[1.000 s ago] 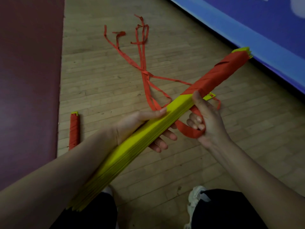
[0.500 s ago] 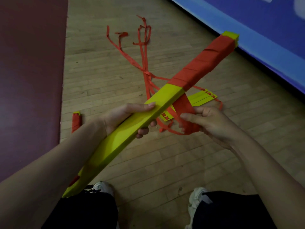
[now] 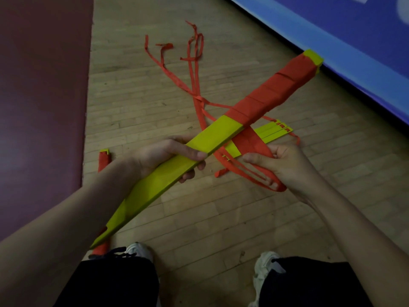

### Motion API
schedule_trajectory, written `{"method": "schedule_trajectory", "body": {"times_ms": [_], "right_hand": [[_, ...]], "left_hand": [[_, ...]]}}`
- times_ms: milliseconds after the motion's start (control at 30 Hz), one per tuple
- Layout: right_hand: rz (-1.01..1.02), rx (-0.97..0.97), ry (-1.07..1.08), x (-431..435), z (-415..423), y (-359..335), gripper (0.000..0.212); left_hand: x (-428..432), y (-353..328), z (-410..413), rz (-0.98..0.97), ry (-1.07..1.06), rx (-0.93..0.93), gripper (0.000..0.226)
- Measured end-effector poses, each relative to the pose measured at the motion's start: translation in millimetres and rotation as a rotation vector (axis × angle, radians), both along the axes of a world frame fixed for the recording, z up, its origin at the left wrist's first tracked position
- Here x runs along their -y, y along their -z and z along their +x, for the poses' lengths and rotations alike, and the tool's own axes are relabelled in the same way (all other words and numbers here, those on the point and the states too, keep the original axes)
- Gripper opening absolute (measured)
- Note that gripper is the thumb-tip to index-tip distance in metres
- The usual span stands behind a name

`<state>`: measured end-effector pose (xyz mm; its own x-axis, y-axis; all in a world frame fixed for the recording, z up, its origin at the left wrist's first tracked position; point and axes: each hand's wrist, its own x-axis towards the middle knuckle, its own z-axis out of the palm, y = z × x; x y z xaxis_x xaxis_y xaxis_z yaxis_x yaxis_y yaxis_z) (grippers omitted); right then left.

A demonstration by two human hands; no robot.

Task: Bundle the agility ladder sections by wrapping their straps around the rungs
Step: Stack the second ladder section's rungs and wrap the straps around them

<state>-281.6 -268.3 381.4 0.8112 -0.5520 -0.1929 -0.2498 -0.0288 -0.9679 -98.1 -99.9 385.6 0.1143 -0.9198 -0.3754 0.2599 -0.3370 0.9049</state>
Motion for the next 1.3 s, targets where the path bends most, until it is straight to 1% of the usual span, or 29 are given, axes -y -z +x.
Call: {"method": "schedule_trajectory", "body": {"times_ms": [67,133,200,267,367,433,467,500,533,600,700,767,800,867,900,933,967,1033,1067,1100,1167,1200,1300], "right_hand": [[0.012,0.029,-0.005,-1.3,-0.3,-1.2,0.012],[0.006,0.065,0.005,-2.9,0.6,-0.5,0.014],[-0.052,0.065,0.013,-6.0,2.8,3.7,0.018],[-0.102,0.054,0.029,-9.1,5.9,12.3,0.023],[-0.169,0.035,0.094,-12.5,12.8,24.7,0.049],[-0.217,0.003,0.141,-14.4,16.9,27.5,0.067],[-0.221,-0.009,0.170,-13.9,18.4,28.3,0.069],[-0.220,-0.016,0.206,-13.2,19.6,28.4,0.065],[-0.212,-0.017,0.239,-12.6,20.8,28.6,0.058],[-0.175,-0.014,0.279,-13.3,21.7,27.2,0.053],[-0.050,0.019,0.364,-15.5,22.0,26.2,0.051],[0.058,0.027,0.412,-17.1,22.9,28.2,0.043],[0.104,0.031,0.427,-17.7,23.0,28.1,0.038],[0.173,0.038,0.447,-17.4,22.7,26.3,0.029],[0.216,0.039,0.453,-17.1,21.8,24.8,0.025],[0.275,0.051,0.463,-16.5,21.2,22.6,0.023],[0.340,0.080,0.470,-15.5,20.5,20.1,0.021],[0.450,0.161,0.454,-14.0,19.6,15.1,0.019],[0.476,0.194,0.427,-13.7,19.6,13.9,0.018],[0.491,0.218,0.393,-13.6,19.9,13.5,0.020],[0.520,0.249,0.323,-16.0,21.0,13.4,0.026],[0.537,0.262,0.294,-17.9,21.5,13.2,0.028],[0.532,0.278,0.225,-20.9,22.0,10.2,0.022]], "left_hand": [[1.2,0.6,0.8,0.008,-0.039,0.037,0.031],[4.7,-0.1,-2.6,0.043,-0.093,0.123,0.026],[10.4,0.7,-12.1,0.099,-0.151,0.244,0.021],[17.0,7.3,-22.4,0.123,-0.178,0.397,0.024],[25.5,18.3,-34.4,0.137,-0.165,0.696,0.031],[28.3,18.6,-42.8,0.206,-0.112,1.003,0.032],[29.0,19.9,-47.6,0.244,-0.085,1.173,0.034],[29.5,22.2,-52.2,0.261,-0.076,1.314,0.038],[30.1,25.1,-55.9,0.262,-0.071,1.419,0.041],[30.4,29.8,-60.4,0.228,-0.072,1.585,0.044],[32.1,35.6,-66.2,0.152,-0.078,1.790,0.043],[31.3,42.7,-69.3,0.088,-0.107,1.909,0.040],[30.6,46.8,-70.3,0.034,-0.145,1.937,0.040],[31.4,57.5,-69.1,-0.053,-0.182,1.946,0.042],[32.2,60.8,-68.7,-0.061,-0.166,1.934,0.048],[32.6,61.5,-68.9,-0.058,-0.145,1.889,0.054],[32.9,57.2,-70.2,-0.046,-0.135,1.803,0.058],[33.5,44.9,-67.7,0.021,-0.125,1.556,0.065],[34.0,37.2,-61.7,0.080,-0.119,1.395,0.068],[34.1,27.8,-54.0,0.151,-0.103,1.187,0.067],[30.9,13.8,-39.3,0.207,-0.021,0.736,0.054],[29.1,10.5,-33.5,0.187,0.033,0.587,0.046],[21.8,5.9,-21.7,0.130,0.111,0.358,0.031]]}}
